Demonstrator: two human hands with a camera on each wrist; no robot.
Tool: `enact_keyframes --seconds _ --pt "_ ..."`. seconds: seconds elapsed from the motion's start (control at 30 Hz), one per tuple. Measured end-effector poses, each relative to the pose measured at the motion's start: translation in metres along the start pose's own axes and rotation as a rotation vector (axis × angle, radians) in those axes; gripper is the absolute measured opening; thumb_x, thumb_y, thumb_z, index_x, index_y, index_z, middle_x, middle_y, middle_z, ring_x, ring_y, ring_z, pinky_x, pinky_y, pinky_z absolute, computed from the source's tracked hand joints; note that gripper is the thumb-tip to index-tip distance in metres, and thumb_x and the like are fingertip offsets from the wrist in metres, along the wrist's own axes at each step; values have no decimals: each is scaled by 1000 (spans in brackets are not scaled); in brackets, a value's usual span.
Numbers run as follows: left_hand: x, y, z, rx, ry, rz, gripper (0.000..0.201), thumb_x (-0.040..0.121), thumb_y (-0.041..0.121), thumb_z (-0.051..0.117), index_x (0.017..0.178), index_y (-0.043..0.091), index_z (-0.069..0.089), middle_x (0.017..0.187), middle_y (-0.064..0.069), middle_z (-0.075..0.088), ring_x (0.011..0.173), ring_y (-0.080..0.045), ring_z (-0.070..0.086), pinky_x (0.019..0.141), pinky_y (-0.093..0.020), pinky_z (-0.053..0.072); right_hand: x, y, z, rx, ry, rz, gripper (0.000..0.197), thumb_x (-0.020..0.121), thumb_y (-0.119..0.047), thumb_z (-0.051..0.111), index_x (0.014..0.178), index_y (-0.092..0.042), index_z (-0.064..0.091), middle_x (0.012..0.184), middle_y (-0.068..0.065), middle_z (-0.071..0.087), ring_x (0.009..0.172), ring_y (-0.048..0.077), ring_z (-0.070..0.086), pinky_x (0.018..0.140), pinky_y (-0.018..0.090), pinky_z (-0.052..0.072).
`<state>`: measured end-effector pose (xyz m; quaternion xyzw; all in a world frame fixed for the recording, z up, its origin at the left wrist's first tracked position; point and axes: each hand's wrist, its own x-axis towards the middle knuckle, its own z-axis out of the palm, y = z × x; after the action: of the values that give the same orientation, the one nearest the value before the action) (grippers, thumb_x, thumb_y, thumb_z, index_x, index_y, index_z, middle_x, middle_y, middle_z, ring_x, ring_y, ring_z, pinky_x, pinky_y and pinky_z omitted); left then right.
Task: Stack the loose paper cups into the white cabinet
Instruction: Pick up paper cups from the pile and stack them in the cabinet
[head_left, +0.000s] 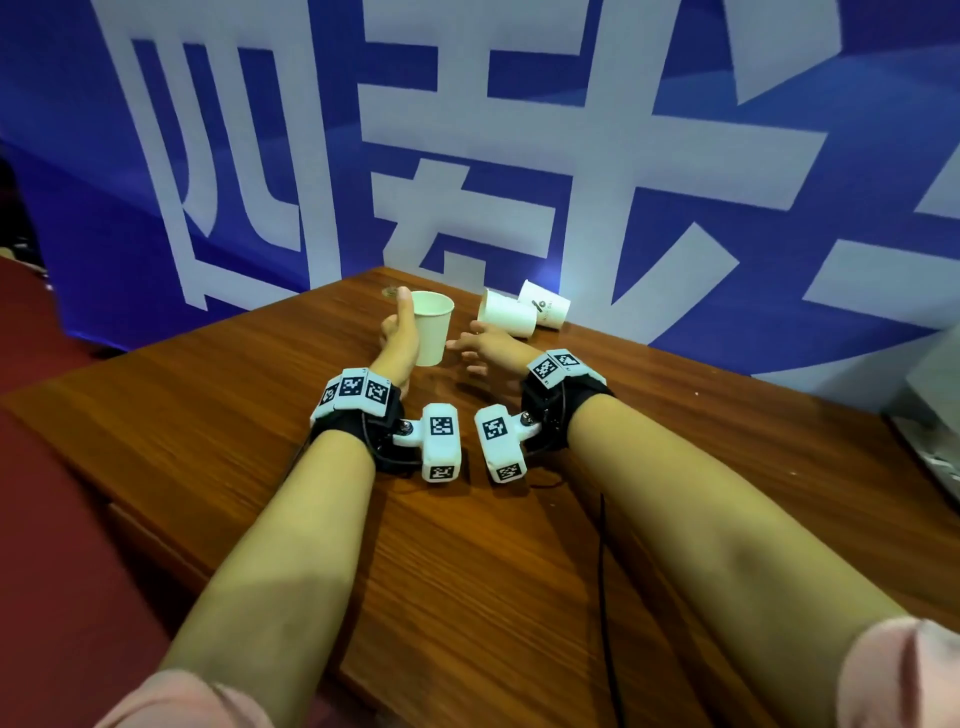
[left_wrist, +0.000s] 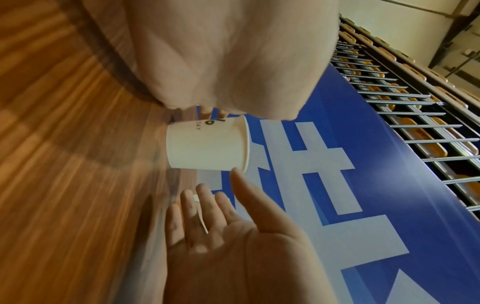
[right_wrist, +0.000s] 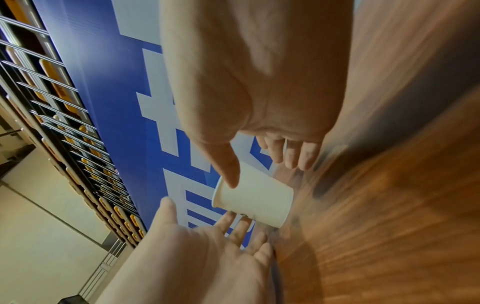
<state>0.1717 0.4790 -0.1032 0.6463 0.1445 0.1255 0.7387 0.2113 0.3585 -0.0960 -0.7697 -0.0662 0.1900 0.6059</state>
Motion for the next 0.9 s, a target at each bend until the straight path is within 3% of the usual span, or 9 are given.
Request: enact_keyframes --seconds 0.1,0.27,0.37,0.57,0.6,0.7,0.77,0.9 --pt "5 -6 3 62 -35 17 80 88 74 23 143 16 27 141 -8 43 125 -23 44 105 -37 37 2 4 3 1 -47 3 78 88 -12 64 152 -17 20 147 7 43 134 25 41 111 39 34" --pt "3 -6 4 173 -94 68 53 89 71 28 115 25 26 124 -9 52 113 -21 53 102 -43 44 2 9 -1 38 -26 -46 57 92 -9 60 143 -13 35 129 5 55 120 19 50 105 36 35" --pt "1 -4 8 249 -141 94 47 93 65 30 116 24 26 122 -9 51 112 -21 53 102 -43 44 -1 12 -4 66 4 -57 48 93 -13 60 137 -8 43 101 -2 59 94 11 54 95 33 41" --pt "-7 -6 18 389 -257 185 53 93 49 51 132 21 28 137 -8 39 117 -22 51 98 -40 49 -27 13 -26 134 18 -68 37 96 -15 56 129 0 49 94 9 65 74 16 64 58 25 53" --pt "-10 -6 20 426 -265 211 53 93 46 53 133 21 29 138 -6 36 119 -22 48 98 -40 49 -33 13 -32 144 13 -70 39 96 -18 57 129 1 51 97 13 67 74 19 66 58 27 54" --pt "-21 -3 28 444 -304 267 48 95 36 53 135 21 30 140 -7 30 118 -23 48 95 -41 52 -49 13 -51 159 15 -81 41 94 -22 60 129 0 54 115 18 67 94 25 67 80 33 56" --pt "-31 0 38 422 -351 318 44 98 27 51 136 19 30 146 -7 27 116 -21 50 86 -36 56 -65 13 -66 146 23 -98 41 95 -22 59 129 1 53 117 18 66 101 28 66 90 35 53" --pt "-51 9 66 401 -464 390 42 101 18 44 139 14 27 151 -4 24 118 -20 49 73 -24 56 -97 11 -96 149 66 -125 50 93 -26 63 132 2 49 116 19 67 95 26 69 74 29 59"
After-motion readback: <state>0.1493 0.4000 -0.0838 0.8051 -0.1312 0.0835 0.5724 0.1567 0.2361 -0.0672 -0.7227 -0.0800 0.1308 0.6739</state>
